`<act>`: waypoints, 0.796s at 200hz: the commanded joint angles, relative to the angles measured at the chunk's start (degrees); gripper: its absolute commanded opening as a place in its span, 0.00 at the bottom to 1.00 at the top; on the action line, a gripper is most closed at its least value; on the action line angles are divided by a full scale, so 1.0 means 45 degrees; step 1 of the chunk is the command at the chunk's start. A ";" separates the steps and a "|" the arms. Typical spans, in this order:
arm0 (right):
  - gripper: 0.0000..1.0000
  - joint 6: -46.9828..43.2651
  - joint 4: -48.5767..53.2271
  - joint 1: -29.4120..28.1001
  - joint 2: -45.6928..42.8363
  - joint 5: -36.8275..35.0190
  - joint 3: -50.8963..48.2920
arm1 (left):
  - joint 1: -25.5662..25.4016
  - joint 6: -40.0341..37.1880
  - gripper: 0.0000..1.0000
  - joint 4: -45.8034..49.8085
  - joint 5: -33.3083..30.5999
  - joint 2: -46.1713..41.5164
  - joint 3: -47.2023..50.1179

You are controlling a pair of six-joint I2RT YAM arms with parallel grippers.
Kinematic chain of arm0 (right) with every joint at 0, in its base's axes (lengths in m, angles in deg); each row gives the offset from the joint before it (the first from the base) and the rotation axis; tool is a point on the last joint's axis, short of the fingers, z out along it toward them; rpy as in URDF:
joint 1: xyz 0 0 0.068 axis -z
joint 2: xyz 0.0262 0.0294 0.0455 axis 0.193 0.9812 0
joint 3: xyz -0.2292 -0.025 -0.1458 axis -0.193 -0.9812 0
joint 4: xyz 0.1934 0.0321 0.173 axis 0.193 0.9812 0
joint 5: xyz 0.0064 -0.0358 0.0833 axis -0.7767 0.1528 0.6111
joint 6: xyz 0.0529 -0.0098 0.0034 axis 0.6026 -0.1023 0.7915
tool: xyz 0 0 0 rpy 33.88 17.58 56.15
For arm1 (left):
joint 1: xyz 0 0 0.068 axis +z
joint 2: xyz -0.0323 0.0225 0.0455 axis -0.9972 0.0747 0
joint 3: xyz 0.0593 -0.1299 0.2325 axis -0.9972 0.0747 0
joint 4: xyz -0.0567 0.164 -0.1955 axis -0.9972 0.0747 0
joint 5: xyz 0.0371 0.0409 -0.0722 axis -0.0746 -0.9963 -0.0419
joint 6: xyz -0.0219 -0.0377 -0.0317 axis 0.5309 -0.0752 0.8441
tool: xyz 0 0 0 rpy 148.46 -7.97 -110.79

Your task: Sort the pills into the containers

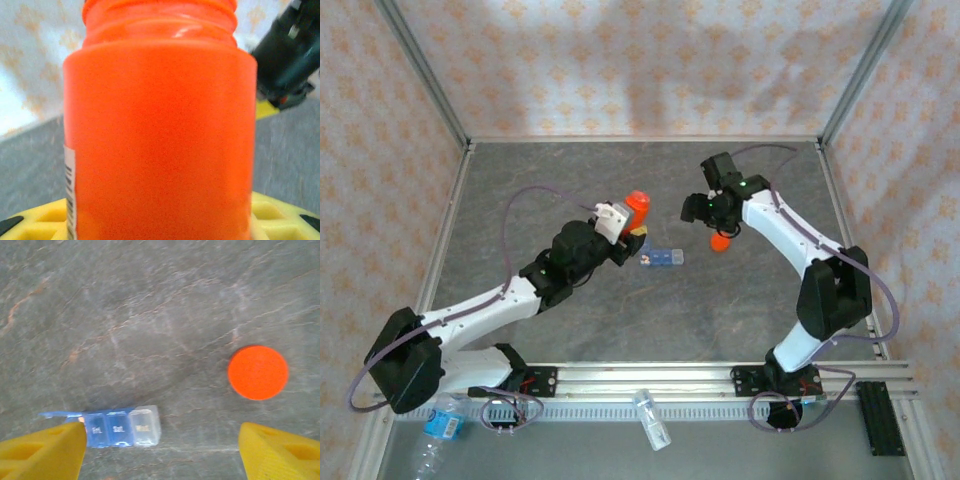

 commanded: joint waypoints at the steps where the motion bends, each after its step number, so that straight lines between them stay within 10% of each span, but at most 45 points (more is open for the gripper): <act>1: 0.83 -0.0266 0.1336 0.0365 -0.0227 -0.1008 0.0549 | 0.0102 -0.0134 0.00 -0.2644 -0.0146 -0.0162 -0.0116; 159: 0.80 -0.1129 0.1869 0.1228 0.3560 -0.2071 0.0599 | 0.0123 0.1333 0.00 -0.4850 0.2353 0.1786 -0.2290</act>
